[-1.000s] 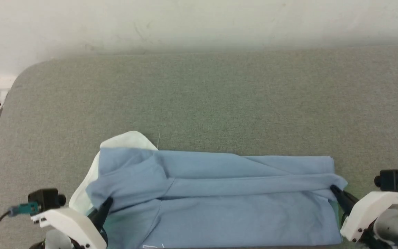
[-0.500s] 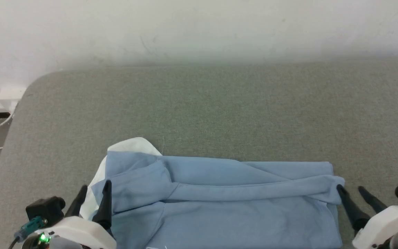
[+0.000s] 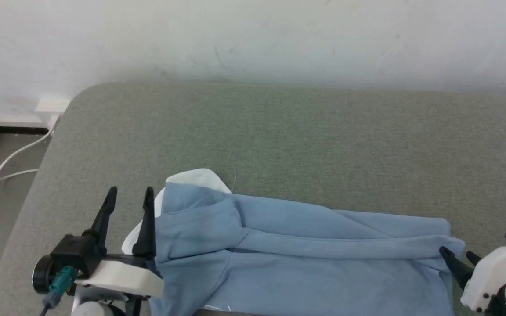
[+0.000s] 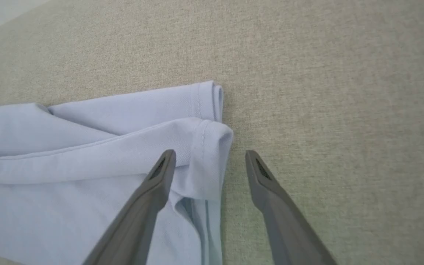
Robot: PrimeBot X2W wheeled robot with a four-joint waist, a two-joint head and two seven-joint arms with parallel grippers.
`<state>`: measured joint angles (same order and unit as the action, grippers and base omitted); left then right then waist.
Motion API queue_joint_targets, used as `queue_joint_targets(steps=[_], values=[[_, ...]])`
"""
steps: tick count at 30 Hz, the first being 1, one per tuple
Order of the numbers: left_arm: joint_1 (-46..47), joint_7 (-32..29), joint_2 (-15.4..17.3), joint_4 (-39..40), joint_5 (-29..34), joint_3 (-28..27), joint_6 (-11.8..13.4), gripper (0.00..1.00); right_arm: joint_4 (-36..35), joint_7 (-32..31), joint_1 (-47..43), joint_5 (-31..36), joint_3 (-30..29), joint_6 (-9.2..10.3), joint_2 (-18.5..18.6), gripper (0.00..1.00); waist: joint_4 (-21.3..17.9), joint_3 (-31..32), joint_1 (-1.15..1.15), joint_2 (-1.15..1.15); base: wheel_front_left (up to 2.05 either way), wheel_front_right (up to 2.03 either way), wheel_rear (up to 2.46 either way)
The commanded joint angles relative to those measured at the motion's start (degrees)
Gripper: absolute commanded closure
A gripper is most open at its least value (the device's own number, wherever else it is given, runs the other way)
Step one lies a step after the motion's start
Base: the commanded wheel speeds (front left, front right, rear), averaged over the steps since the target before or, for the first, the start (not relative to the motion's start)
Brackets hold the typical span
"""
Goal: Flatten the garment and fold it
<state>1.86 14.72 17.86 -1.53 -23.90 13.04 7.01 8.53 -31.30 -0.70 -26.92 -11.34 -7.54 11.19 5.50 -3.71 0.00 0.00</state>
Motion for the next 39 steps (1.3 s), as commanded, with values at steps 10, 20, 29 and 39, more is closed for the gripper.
queue_joint_targets(steps=[10,20,29,39], values=[[-0.1,0.3,-2.3,4.3,4.8,1.6,-0.9,0.0,10.1,-8.8,6.9,-1.1,3.4,0.05,-0.2,0.0,2.1,-3.4,0.0,0.0,0.0,0.0,0.0],[-0.3,-0.1,-2.1,4.5,4.9,1.9,-0.4,0.0,13.0,-18.2,6.9,-3.6,6.1,0.05,-1.0,1.0,2.0,-3.6,0.0,0.0,0.0,0.0,0.0],[-1.0,-0.5,-1.4,3.9,4.7,1.6,0.1,0.0,6.4,-15.2,9.1,-3.8,6.7,0.05,2.4,1.0,0.7,-2.0,0.0,0.0,0.0,0.0,0.0],[-1.5,-0.3,-1.0,4.8,5.1,1.5,0.9,0.0,0.9,-17.5,5.7,-1.7,-5.4,0.05,8.5,1.0,-0.2,-1.7,0.0,0.0,0.0,0.0,0.0]])
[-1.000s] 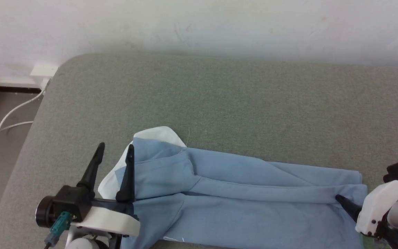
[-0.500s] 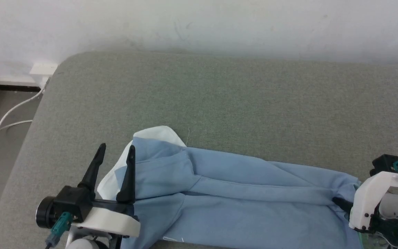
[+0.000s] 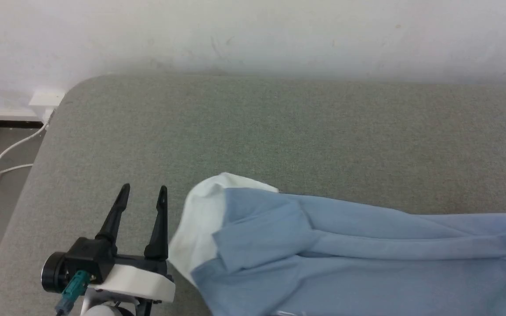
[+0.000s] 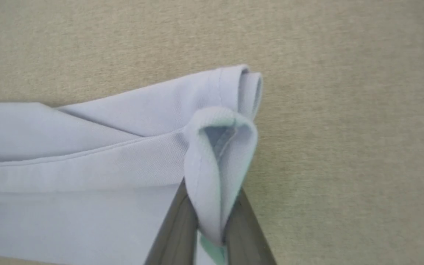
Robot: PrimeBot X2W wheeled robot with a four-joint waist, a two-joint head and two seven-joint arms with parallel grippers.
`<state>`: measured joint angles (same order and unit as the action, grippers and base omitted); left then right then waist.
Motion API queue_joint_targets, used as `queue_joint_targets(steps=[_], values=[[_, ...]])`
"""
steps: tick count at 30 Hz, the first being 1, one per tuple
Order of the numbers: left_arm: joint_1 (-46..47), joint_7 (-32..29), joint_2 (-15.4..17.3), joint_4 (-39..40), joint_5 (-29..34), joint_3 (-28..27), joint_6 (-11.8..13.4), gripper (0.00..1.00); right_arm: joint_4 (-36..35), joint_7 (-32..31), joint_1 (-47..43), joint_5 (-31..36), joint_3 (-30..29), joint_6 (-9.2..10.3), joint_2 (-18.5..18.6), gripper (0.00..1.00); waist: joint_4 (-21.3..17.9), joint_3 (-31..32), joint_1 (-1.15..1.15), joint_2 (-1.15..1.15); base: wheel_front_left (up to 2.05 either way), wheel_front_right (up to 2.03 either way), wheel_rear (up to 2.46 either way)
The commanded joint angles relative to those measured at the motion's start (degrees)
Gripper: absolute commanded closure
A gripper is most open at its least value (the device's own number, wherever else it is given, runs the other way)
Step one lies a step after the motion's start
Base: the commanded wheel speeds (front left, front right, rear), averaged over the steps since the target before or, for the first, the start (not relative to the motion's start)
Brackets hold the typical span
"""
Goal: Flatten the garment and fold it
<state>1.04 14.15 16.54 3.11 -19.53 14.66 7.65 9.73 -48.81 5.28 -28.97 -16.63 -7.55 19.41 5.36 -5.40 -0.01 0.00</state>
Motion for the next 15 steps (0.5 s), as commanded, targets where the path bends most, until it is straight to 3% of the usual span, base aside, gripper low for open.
queue_joint_targets(steps=[1,8,15], values=[[-0.7,0.3,0.3,0.2,0.7,-0.1,0.3,0.0,-0.5,-0.3,-0.7,0.7,-2.1,0.06,0.4,1.0,-0.1,-0.1,0.01,0.0,0.0,0.0,0.0],[-0.6,0.4,0.2,0.0,0.5,-0.2,0.6,0.0,-2.9,-5.8,-1.1,0.9,-10.6,0.06,-1.6,1.0,-0.4,-0.2,0.01,0.0,0.0,0.0,0.0],[-0.8,0.5,0.1,-0.5,0.1,-0.2,0.6,0.0,-10.2,-19.3,-0.3,-17.6,-4.4,0.06,-13.7,1.0,-0.5,0.5,0.01,0.0,0.0,0.0,0.0]])
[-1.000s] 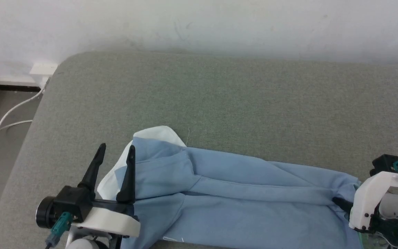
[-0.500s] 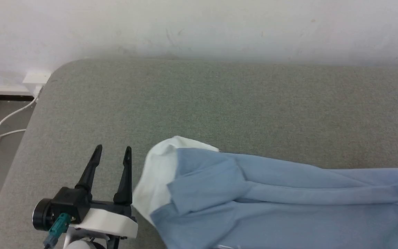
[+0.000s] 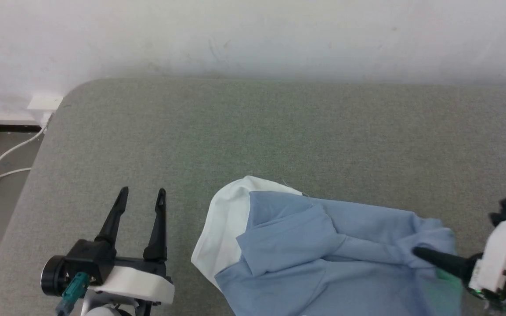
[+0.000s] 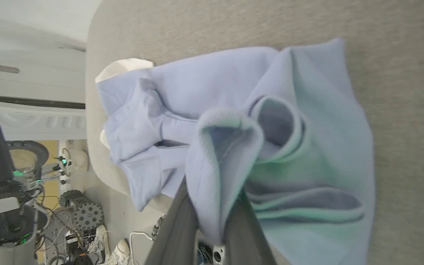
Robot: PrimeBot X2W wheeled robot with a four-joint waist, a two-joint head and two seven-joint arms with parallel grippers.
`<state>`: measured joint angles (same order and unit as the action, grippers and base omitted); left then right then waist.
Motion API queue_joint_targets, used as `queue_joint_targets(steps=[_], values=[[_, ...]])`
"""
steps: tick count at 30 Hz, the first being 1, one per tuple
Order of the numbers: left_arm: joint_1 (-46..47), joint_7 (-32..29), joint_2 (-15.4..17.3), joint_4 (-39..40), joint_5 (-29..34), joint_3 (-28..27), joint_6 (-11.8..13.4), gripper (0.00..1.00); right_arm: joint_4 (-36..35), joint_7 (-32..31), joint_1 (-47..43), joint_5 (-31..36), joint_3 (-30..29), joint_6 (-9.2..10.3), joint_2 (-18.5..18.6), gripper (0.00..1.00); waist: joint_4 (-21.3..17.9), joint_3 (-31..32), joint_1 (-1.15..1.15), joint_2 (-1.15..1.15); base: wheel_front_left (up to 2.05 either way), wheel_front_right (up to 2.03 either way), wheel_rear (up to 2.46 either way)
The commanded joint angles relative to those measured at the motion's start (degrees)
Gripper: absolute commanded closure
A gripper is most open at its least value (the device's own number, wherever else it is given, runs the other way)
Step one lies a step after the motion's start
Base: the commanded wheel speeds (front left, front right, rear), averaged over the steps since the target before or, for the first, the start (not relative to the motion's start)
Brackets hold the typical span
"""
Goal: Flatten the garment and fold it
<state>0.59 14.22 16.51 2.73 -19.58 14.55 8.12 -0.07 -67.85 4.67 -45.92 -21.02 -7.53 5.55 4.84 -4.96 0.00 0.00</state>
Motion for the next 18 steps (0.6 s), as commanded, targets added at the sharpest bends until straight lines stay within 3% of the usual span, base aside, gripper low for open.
queue_joint_targets(steps=[1,6,11,18], values=[[-0.3,0.4,0.2,-0.2,0.0,-0.1,0.1,0.0,-1.0,-1.6,0.2,-3.1,1.1,0.04,-0.8,1.0,0.0,0.2,0.0,0.0,0.0,0.0,0.0],[0.4,0.4,0.2,-0.2,-0.1,0.3,-0.2,0.0,-0.6,-2.8,1.4,-14.4,8.4,0.04,-2.6,1.0,0.6,0.1,0.0,0.0,0.0,0.0,0.0],[1.3,0.3,-0.1,-0.5,-0.1,1.0,-0.4,0.0,2.8,6.0,4.0,-23.1,21.4,0.04,-2.7,1.0,1.5,-0.2,0.0,0.0,0.0,0.0,0.0],[3.0,0.3,-0.5,-1.3,0.0,1.8,-0.7,0.0,10.1,25.6,10.8,-17.5,38.3,0.04,-2.7,1.0,3.2,-1.7,0.0,0.0,0.0,0.0,0.0]])
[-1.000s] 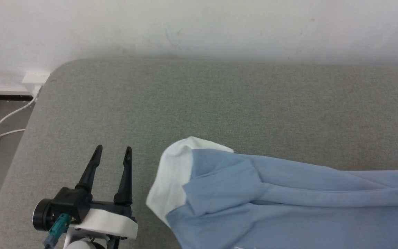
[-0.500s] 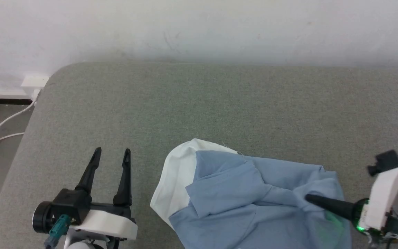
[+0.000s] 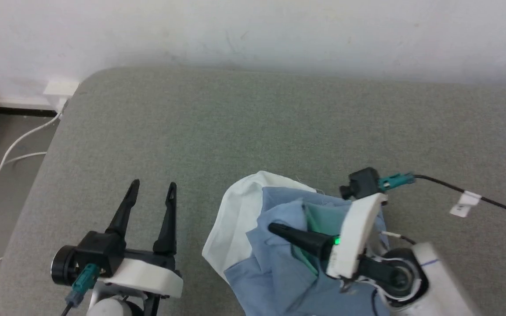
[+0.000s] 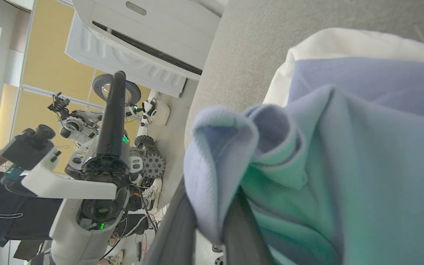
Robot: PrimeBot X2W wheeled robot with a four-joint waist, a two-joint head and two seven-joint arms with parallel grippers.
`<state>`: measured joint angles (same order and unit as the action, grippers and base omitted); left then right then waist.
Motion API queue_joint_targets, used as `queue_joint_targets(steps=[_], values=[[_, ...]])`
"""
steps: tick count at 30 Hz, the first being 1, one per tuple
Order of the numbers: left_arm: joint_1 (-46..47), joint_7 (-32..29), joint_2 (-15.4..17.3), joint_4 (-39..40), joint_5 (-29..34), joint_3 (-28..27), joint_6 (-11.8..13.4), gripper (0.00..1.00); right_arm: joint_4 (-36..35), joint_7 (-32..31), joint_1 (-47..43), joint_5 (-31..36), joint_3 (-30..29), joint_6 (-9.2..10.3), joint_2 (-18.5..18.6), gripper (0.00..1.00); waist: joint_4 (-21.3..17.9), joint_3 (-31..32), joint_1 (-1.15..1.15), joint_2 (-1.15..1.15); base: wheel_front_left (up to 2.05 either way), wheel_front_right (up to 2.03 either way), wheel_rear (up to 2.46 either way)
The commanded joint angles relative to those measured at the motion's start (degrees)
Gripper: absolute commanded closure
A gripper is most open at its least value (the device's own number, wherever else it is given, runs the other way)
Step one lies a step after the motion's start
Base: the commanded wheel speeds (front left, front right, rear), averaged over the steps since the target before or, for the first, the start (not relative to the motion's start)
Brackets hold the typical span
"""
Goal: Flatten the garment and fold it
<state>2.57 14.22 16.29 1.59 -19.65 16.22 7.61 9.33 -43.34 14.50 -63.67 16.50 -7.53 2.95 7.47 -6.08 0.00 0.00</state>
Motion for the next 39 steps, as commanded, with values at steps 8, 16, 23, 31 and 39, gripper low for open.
queue_joint_targets(steps=[8,16,23,31,39], values=[[1.9,0.5,-0.9,-1.3,0.0,0.6,-0.6,0.0,15.5,14.8,6.6,10.0,9.6,0.04,-0.1,0.0,1.6,-1.8,0.0,0.0,0.0,0.0,0.0],[1.2,0.6,-0.9,-2.4,-0.3,0.1,-0.4,0.0,11.7,22.8,12.8,18.2,23.3,0.04,4.5,0.0,-0.3,-0.7,0.0,0.0,0.0,0.0,0.0],[0.3,0.6,-0.7,-2.9,-0.5,0.0,-0.2,0.0,6.6,30.8,13.8,30.4,26.5,0.04,12.5,0.0,-2.0,1.6,0.0,0.0,0.0,0.0,0.0],[-1.7,0.7,-0.8,-2.8,-1.0,-1.8,2.0,0.0,1.7,41.8,0.8,45.2,3.7,0.04,13.0,0.0,-4.2,3.3,0.0,0.0,0.0,0.0,0.0],[-3.2,0.7,-0.7,-3.3,-1.5,-3.7,2.8,0.0,-7.8,47.4,-11.1,51.4,-15.3,0.04,8.5,0.0,-5.7,3.9,0.0,0.0,0.0,0.0,0.0]])
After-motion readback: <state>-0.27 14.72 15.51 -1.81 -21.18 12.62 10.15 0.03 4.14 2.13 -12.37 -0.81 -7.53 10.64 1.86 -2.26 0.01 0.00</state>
